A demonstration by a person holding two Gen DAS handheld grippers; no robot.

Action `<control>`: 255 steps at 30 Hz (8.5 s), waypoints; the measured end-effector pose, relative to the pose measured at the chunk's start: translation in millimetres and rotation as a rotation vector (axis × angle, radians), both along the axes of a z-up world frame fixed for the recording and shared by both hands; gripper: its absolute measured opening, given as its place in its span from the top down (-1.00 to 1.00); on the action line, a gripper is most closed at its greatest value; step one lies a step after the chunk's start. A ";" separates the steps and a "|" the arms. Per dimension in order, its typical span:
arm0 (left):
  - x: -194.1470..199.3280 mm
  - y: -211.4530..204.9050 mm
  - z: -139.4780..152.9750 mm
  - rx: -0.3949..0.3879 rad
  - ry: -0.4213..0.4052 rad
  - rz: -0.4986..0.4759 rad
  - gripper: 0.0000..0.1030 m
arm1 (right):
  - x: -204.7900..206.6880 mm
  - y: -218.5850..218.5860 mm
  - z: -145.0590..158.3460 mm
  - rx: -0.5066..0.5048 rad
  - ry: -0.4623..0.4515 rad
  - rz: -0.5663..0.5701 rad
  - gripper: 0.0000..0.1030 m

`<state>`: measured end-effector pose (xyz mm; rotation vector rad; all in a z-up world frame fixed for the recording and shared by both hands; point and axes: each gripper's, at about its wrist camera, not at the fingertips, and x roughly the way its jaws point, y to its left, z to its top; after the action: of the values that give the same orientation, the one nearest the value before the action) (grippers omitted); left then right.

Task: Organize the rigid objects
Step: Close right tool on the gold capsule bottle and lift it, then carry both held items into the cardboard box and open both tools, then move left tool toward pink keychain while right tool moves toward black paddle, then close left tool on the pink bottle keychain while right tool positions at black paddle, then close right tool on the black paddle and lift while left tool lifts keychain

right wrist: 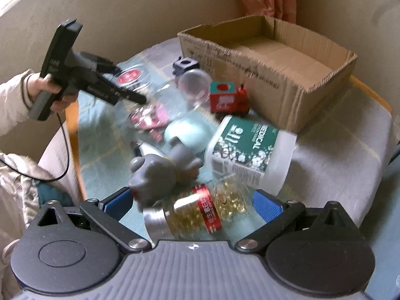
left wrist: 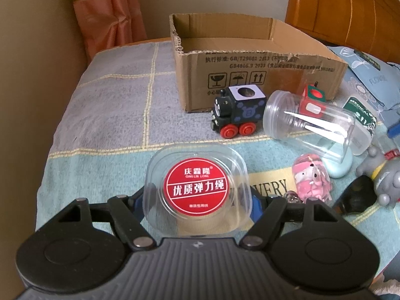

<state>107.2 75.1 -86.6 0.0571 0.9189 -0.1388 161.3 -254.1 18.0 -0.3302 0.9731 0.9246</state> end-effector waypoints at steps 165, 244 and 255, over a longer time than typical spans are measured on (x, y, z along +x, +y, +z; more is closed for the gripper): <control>-7.3 14.5 4.9 0.129 -0.066 -0.001 -0.98 | -50.5 -27.7 -27.6 -0.098 -0.187 -0.933 -1.00; -11.0 -50.0 -3.8 0.012 -0.081 0.042 -0.25 | -47.2 3.8 -46.0 -0.064 -0.179 -0.853 -1.00; -9.1 -50.6 -1.7 0.007 -0.073 0.039 -0.24 | -29.4 12.7 -44.9 -0.008 -0.160 -0.944 -1.00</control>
<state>98.1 24.5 -88.2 0.0506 0.8468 -0.0961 131.9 -241.4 -27.0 0.0676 0.8449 0.0308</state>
